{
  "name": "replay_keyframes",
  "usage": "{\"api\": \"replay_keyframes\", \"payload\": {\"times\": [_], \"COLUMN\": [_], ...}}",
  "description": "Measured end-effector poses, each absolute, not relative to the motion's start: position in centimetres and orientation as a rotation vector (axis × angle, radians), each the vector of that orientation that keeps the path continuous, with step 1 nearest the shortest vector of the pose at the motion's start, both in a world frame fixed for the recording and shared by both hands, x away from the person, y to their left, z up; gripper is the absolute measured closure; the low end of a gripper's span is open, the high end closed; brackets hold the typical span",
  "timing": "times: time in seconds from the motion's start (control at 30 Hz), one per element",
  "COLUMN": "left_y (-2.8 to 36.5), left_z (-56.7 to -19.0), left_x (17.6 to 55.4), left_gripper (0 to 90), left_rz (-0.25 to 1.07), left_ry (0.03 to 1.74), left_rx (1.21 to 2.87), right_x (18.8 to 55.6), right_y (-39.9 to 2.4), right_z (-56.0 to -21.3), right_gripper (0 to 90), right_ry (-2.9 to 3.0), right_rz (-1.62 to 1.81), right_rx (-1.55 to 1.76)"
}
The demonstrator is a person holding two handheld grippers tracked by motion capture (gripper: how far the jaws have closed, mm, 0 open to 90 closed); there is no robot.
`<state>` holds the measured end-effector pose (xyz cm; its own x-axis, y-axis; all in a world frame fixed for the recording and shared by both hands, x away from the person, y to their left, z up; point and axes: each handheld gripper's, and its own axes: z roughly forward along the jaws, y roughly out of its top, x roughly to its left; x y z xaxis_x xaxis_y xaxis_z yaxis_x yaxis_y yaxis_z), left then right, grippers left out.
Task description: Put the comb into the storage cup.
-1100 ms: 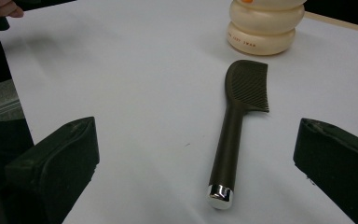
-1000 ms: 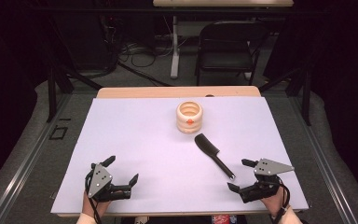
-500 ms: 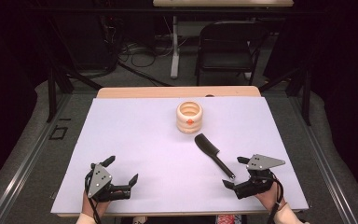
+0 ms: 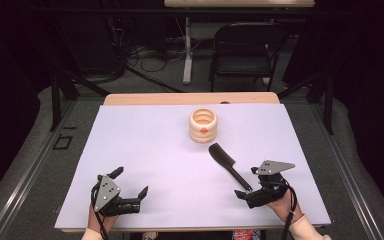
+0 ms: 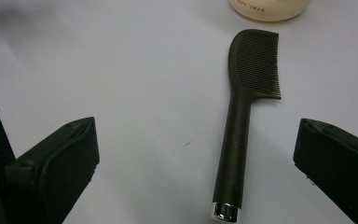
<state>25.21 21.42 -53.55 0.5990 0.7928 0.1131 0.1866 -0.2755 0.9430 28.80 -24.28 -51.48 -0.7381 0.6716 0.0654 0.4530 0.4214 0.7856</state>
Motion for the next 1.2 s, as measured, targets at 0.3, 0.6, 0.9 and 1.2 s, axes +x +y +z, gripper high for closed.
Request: {"api": "replay_keyframes", "payload": {"times": [0.3, 0.6, 0.9, 1.2], "left_y": [21.2, 21.3, 21.3, 21.2], "left_z": [-53.6, -53.6, -53.5, -53.5], "left_x": [25.2, 25.3, 25.3, 25.3], "left_gripper": [0.1, 0.1, 0.1, 0.1], "left_rz": [0.727, 0.727, 0.728, 0.725], "left_ry": [0.797, 0.800, 0.799, 0.799], "left_rx": [1.790, 1.788, 1.796, 1.797], "right_x": [29.4, 30.1, 30.7, 31.0], "right_y": [-23.6, -22.7, -22.1, -21.7], "right_z": [-51.2, -51.1, -51.0, -51.0], "right_gripper": [0.1, 0.1, 0.3, 0.3], "right_ry": [2.458, 2.483, 2.493, 2.501], "right_rz": [1.132, 1.058, 1.009, 0.973], "right_rx": [1.030, 1.068, 1.099, 1.114]}}
